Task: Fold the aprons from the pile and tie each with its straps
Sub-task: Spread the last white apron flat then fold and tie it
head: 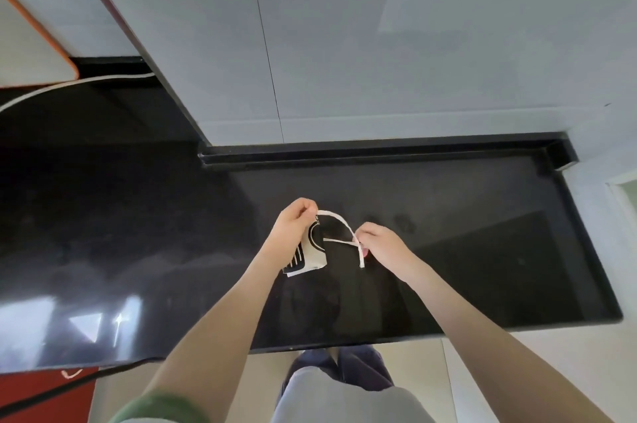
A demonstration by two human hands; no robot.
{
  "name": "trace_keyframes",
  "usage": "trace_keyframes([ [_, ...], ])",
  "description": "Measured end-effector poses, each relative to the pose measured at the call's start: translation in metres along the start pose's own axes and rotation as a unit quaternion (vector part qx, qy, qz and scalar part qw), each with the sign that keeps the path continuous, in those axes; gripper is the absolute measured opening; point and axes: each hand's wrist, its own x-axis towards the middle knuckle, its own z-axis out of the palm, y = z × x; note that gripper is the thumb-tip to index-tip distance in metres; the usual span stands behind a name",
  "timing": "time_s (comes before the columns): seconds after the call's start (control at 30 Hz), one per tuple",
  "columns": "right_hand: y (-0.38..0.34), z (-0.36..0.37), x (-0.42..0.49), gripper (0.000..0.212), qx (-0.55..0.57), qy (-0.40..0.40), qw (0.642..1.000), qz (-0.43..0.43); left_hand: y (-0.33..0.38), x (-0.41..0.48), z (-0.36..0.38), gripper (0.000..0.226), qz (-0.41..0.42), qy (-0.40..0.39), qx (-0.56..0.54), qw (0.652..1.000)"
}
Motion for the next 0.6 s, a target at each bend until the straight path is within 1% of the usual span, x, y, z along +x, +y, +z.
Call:
trace_keyframes([
  [0.07,0.002,0.002,-0.004,0.017,-0.018,0.006,1.000,0.000,0.003,-0.002,-0.001,0.025,-0.021,0.008,-0.058,0.998],
  [0.13,0.002,0.002,-0.007,0.013,-0.015,-0.027,0.999,0.016,0.004,-0.004,0.000,0.029,-0.021,0.001,-0.060,0.998],
  [0.2,-0.003,-0.001,-0.012,0.015,0.032,-0.106,0.993,0.042,0.004,-0.005,0.001,0.029,-0.013,-0.014,-0.022,1.000],
  [0.27,-0.012,-0.006,-0.017,0.020,0.085,-0.183,0.979,0.040,0.004,-0.002,0.003,0.026,-0.001,-0.031,0.040,0.999],
  [0.33,-0.022,-0.009,-0.020,0.022,0.132,-0.230,0.964,0.014,0.005,0.000,0.006,0.024,0.018,-0.042,0.080,0.996],
  [0.37,-0.028,-0.010,-0.020,0.022,0.147,-0.234,0.961,-0.002,0.006,0.000,0.008,0.023,0.037,-0.050,0.096,0.993],
  [0.4,-0.034,-0.010,-0.020,0.022,0.156,-0.222,0.962,-0.019,0.006,-0.001,0.008,0.023,0.058,-0.057,0.114,0.990],
  [0.47,-0.043,-0.009,-0.015,0.023,0.176,-0.162,0.970,-0.046,0.004,-0.002,0.008,0.025,0.091,-0.080,0.136,0.983],
  [0.53,-0.049,-0.007,-0.009,0.026,0.216,-0.091,0.971,-0.044,0.000,0.000,0.006,0.028,0.083,-0.115,0.148,0.979],
  [0.6,-0.049,-0.005,-0.005,0.029,0.243,-0.054,0.967,-0.050,-0.005,0.001,0.005,0.030,0.069,-0.133,0.167,0.974],
])
